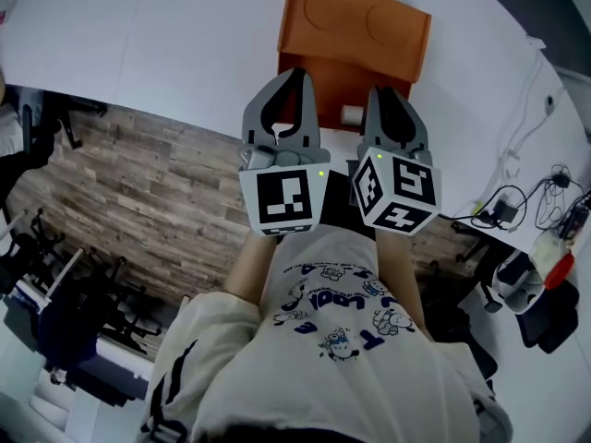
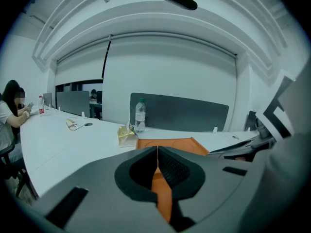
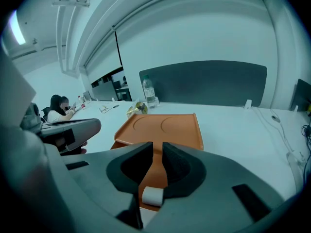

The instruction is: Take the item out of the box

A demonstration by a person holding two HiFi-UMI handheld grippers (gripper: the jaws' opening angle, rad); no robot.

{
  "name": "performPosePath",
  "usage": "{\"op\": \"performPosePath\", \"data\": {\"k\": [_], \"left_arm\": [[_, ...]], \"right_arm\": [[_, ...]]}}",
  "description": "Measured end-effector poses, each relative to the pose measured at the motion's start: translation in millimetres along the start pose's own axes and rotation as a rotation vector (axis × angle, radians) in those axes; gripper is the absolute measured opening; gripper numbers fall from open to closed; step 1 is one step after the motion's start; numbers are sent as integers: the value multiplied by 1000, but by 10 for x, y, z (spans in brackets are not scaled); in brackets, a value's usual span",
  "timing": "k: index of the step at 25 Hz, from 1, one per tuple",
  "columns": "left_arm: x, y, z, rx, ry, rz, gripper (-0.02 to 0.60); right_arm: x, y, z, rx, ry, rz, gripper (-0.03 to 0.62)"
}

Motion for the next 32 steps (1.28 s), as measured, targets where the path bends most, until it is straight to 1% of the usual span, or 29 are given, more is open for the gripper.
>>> {"op": "performPosePath", "data": {"k": [4, 7, 13, 16, 17, 18, 19, 20, 27, 32], "left_arm": [[-81, -25, -62, -26, 18, 13, 18], [-127, -57, -97, -41, 29, 13, 18], [-186, -68, -143, -59, 42, 8, 18], [-228, -87, -156, -66, 57, 19, 18], [-238, -96, -158, -70, 60, 26, 18], [-246, -103, -160, -75, 63, 32, 18], [-251, -105, -162, -80, 64, 37, 18], [-255, -105, -164, -84, 65, 40, 18], [-275, -106, -161, -94, 62, 86, 18], [-289, -72, -173, -96, 61, 87, 18]], "right_arm": [[-92, -9, -42, -19, 25, 8, 57], [-159, -33, -67, -27, 44, -6, 57], [-282, -19, -93, -44, 83, -16, 58], [-366, -38, -94, -59, 109, -31, 58], [-392, -46, -92, -61, 117, -37, 65], [-414, -49, -94, -61, 125, -43, 87], [-433, -49, -98, -61, 132, -47, 134], [-449, -49, -104, -63, 138, -50, 149], [-542, -51, -108, -87, 170, -54, 167], [-596, -12, -145, -80, 198, -55, 190]]}}
Point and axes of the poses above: the fingertips, and each gripper's own axes: z backward along the fingers, y to its left, x out of its top, the point moved 4 cm from there along z, backward along the fingers, and after that the axes turned 9 degrees about x, right-handed, at the moved point
